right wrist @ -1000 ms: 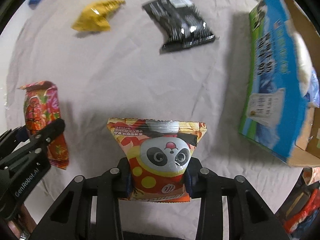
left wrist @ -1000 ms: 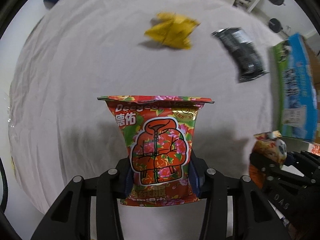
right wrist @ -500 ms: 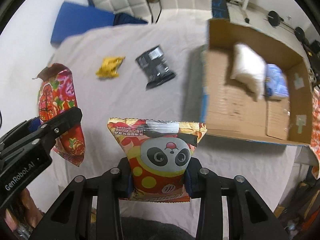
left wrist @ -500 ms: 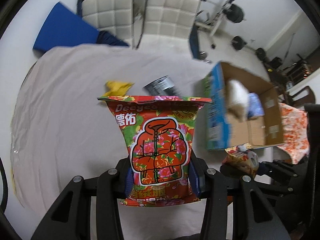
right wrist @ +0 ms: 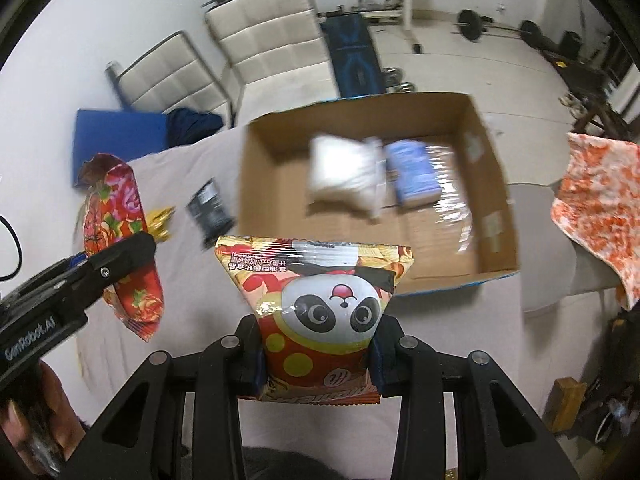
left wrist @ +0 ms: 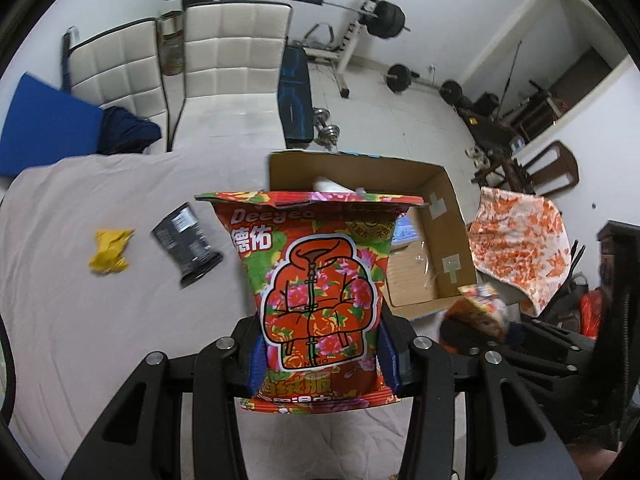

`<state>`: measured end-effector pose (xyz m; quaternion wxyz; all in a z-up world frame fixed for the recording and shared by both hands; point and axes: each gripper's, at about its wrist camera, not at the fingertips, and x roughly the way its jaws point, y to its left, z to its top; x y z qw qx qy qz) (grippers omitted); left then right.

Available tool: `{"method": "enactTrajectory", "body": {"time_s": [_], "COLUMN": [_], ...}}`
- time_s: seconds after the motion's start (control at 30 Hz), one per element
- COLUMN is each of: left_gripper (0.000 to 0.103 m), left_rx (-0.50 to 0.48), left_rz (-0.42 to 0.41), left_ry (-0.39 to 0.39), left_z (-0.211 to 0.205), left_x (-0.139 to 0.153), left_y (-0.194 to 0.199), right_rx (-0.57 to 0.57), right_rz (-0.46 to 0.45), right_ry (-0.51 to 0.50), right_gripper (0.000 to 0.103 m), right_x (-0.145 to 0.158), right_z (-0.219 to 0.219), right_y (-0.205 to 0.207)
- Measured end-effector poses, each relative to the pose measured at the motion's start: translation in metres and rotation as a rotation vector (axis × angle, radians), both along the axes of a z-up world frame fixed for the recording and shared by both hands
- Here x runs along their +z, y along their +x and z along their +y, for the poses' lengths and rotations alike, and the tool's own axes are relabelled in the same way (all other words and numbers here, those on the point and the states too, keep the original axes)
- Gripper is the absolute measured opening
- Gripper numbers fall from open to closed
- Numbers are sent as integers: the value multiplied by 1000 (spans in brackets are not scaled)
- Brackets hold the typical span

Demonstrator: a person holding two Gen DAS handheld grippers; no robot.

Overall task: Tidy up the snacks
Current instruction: 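Carry the red bag and panda bag with both tools over the box, then lower both bags into the box beside the other packs and open both tools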

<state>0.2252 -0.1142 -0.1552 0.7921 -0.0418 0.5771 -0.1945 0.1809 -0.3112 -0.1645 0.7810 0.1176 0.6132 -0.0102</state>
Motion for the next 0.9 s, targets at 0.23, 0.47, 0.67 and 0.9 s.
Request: {"method": "enactTrajectory", "body": {"time_s": [0.23, 0.47, 0.67, 0.9], "left_gripper": [42, 42, 42, 42], "left_rx": [-17, -17, -32, -61], "left_rz": [79, 156, 182, 217], "left_ry": [140, 270, 386, 497], "left_z": [-54, -82, -102, -120], "left_x": [-55, -115, -153, -188], "left_y": [62, 118, 144, 156], "right_rx": [-58, -81, -41, 15], "right_rz": [61, 148, 235, 313], "right_ry": [-29, -31, -64, -110], "right_gripper": [40, 40, 40, 40], "right_x": [-46, -116, -167, -205], "right_z": [-75, -114, -121, -119], "right_y": [38, 84, 110, 125]}}
